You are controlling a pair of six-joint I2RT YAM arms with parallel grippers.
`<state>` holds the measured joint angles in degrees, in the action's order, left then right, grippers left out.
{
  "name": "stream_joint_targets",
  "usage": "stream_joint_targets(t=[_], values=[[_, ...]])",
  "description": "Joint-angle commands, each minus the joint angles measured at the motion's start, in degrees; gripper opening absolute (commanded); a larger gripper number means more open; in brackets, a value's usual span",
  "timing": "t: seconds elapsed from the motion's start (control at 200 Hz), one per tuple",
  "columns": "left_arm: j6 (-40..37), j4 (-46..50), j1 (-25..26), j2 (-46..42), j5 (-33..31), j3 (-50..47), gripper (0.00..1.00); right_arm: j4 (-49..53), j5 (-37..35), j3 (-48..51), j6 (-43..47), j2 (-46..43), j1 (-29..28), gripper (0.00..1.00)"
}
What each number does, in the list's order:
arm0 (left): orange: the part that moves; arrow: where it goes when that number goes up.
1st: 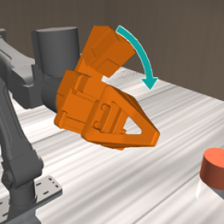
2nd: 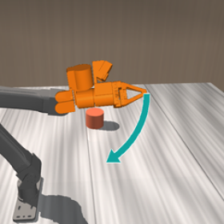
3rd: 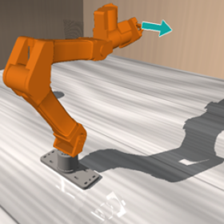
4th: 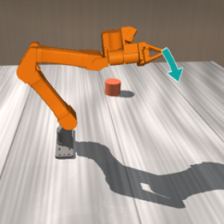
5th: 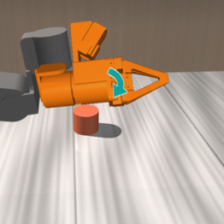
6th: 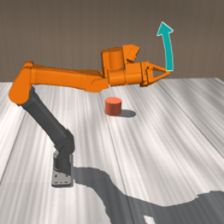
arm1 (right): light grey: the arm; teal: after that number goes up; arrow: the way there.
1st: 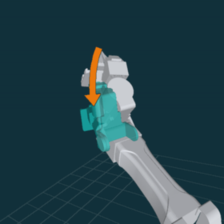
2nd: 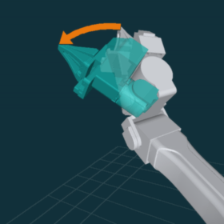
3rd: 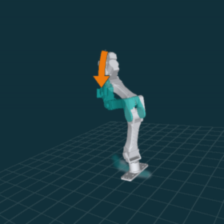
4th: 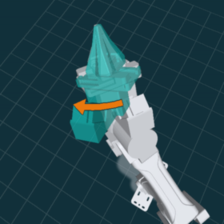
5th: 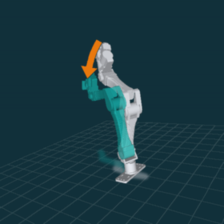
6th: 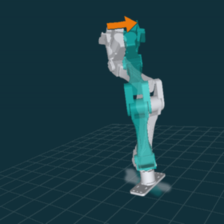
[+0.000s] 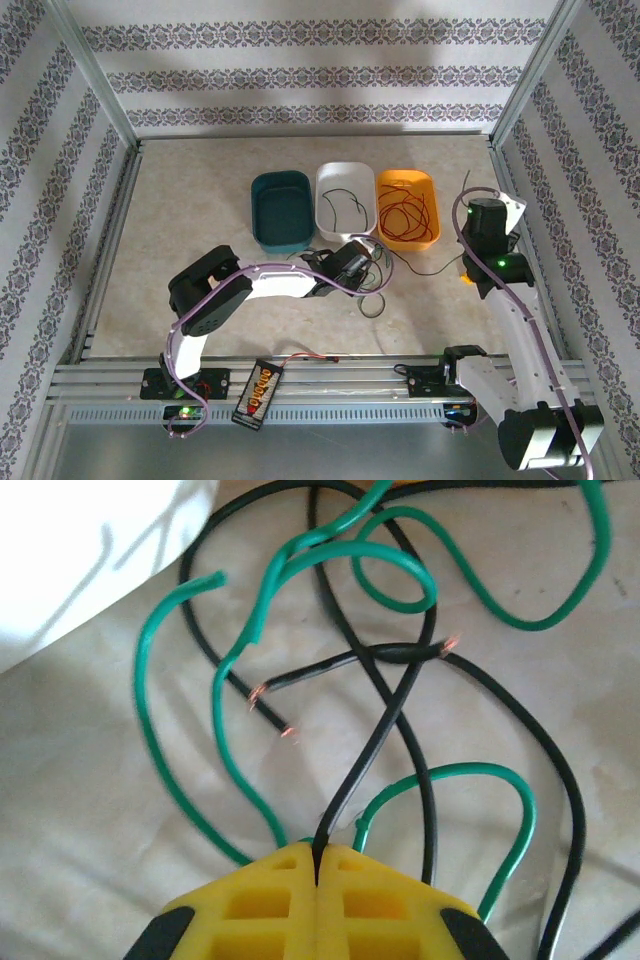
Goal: Untangle the cables
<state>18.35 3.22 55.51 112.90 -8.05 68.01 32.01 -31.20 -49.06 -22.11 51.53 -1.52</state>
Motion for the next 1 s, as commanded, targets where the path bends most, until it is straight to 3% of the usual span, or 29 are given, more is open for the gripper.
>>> stream_joint_targets(t=[0.0,0.325,0.73,0.815,0.935,0.995], values=[[2.0,4.1,-0.4,-2.2,-3.9,-4.4,0.0,1.8,-6.6,-2.1,0.7,-1.5,2.1,0.0],[7.0,-7.8,-3.8,-18.0,-3.4,-21.3,0.0,2.1,-9.6,-1.4,0.8,-4.8,10.9,0.0],[13.5,-14.9,-12.2,-30.9,-2.7,-32.7,0.0,2.4,-10.4,-2.1,0.0,-4.2,13.5,0.0],[11.1,-14.1,-12.2,-30.9,-0.8,-31.8,0.0,2.3,-7.5,-2.2,-0.6,-4.8,13.5,0.0],[9.1,-13.1,-11.4,-29.1,1.6,-29.4,0.0,1.8,3.0,-4.0,-3.0,-5.8,13.1,0.0],[8.5,-13.1,-10.9,-27.7,2.2,-28.2,0.0,2.6,3.5,-6.3,-4.8,-6.2,11.0,0.0]])
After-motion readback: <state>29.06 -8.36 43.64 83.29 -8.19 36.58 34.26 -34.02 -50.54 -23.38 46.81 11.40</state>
